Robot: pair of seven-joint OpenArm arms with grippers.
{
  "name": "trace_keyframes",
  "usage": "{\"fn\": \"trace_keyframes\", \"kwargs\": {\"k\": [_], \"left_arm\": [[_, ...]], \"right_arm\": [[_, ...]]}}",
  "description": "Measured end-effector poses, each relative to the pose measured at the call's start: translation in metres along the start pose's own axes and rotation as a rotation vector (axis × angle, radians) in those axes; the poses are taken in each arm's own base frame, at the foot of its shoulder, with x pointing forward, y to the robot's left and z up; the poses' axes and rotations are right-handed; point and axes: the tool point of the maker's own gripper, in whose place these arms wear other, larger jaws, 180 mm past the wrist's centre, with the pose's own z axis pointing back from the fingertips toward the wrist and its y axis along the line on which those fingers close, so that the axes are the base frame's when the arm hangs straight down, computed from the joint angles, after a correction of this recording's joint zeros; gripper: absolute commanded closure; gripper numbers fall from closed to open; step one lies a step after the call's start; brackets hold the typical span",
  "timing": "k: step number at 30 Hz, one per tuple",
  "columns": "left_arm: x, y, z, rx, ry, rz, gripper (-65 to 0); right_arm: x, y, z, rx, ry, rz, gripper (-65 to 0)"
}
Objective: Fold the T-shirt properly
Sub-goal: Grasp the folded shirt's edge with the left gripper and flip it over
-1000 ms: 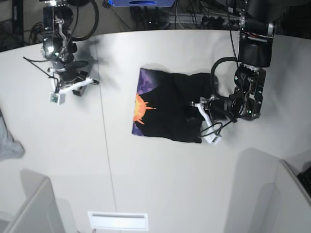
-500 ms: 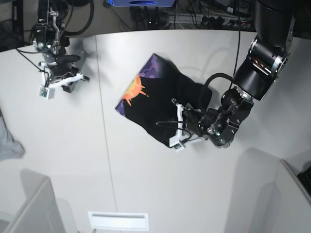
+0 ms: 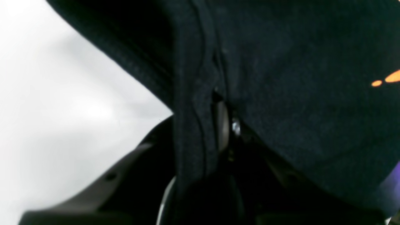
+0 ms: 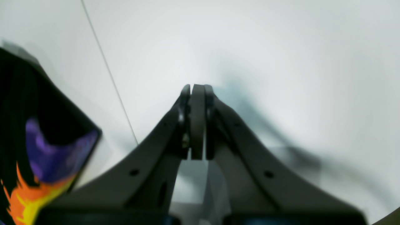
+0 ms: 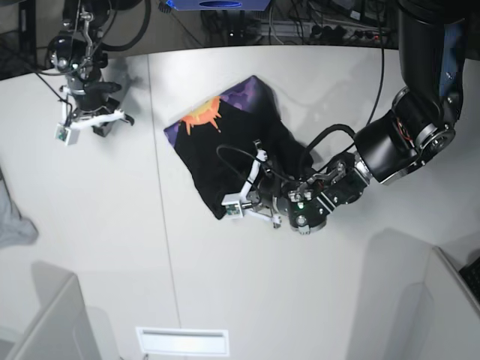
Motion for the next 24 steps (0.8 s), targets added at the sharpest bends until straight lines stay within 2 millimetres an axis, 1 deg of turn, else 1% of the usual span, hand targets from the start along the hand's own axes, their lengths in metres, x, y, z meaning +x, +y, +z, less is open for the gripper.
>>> {"fn": "trace_keyframes", "kwargs": {"k": [2,5,8,11,14,19,24], "left_arm": [[0.002,0.002,0.000,0.011,0.002,-0.041,0.0],[0.004,0.009,-0.003,0.061,0.033,-0.163,0.0],[0.010,0.000,-0.010,0.039,0.078,-0.327,0.0],[0.017,-0.006,-0.021,0.060,0.100,-0.426,0.0],[0.027,-0.011,-0.028,0.071,0.095,-0.479,0.0],[0.041,-0.020,-0.034,0.062,0.065,-0.496,0.0],[0.045,-0.024,-0.037,0.058,0.062,-0.508,0.0]], "right_arm": [[-0.003,-0.001,0.001,-0.003,0.008,-0.001,0.0],[-0.004,-0.001,0.001,-0.003,0.012,-0.001,0.0],[-0.007,-0.002,0.002,-0.004,0.016,-0.001,0.0],[-0.013,-0.005,0.004,-0.010,0.031,0.002,0.0],[-0.019,-0.007,0.005,-0.014,0.044,0.000,0.0],[-0.018,-0.006,0.005,-0.014,0.042,0.000,0.0],[-0.018,-0.006,0.005,-0.014,0.043,0.000,0.0]]}}
